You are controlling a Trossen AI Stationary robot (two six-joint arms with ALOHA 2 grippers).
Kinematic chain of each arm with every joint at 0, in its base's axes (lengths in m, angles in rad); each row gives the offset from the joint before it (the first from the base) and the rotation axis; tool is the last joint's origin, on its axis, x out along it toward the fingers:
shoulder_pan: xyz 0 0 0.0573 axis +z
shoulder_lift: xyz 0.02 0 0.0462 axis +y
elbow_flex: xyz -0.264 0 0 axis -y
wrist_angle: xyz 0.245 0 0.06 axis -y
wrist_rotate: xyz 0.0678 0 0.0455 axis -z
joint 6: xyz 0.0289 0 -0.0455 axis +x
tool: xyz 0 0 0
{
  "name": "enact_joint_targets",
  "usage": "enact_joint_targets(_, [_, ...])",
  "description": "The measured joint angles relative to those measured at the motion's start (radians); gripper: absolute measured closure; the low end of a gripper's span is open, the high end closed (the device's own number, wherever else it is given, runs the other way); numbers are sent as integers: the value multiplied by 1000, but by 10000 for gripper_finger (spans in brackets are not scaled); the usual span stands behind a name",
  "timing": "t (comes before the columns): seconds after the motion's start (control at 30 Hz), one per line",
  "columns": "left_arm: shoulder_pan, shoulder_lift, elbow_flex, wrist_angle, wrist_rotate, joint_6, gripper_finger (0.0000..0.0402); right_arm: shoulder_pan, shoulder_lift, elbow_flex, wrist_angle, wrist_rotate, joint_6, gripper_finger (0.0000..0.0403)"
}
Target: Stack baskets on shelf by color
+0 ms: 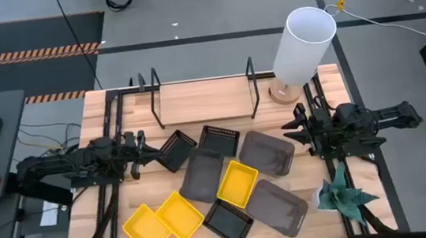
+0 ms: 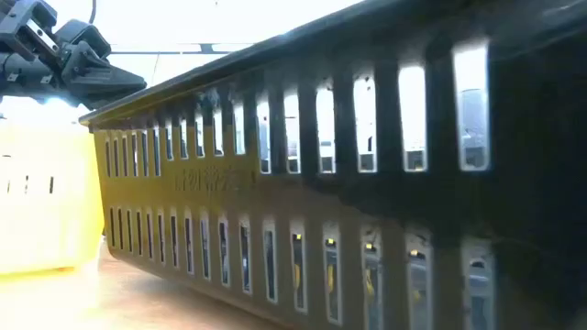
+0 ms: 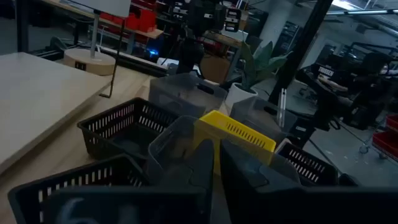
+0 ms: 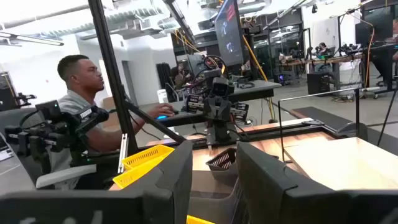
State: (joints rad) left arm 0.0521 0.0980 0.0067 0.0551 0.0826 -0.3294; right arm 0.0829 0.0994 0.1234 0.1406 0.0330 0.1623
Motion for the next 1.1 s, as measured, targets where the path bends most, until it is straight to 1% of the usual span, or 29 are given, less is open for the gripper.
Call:
enact_joint_targets(0.17, [0, 0, 0, 0, 0, 0, 363, 0, 0, 0, 0, 0, 0, 273])
enact_joint_targets(0.5, [0, 0, 0, 0, 0, 0, 374, 0, 0, 0, 0, 0, 0, 273])
enact_joint_targets(0.87, [0, 0, 0, 0, 0, 0, 363, 0, 0, 0, 0, 0, 0, 273])
enact_joint_targets(1.1, [0, 0, 0, 0, 0, 0, 371, 0, 0, 0, 0, 0, 0, 273])
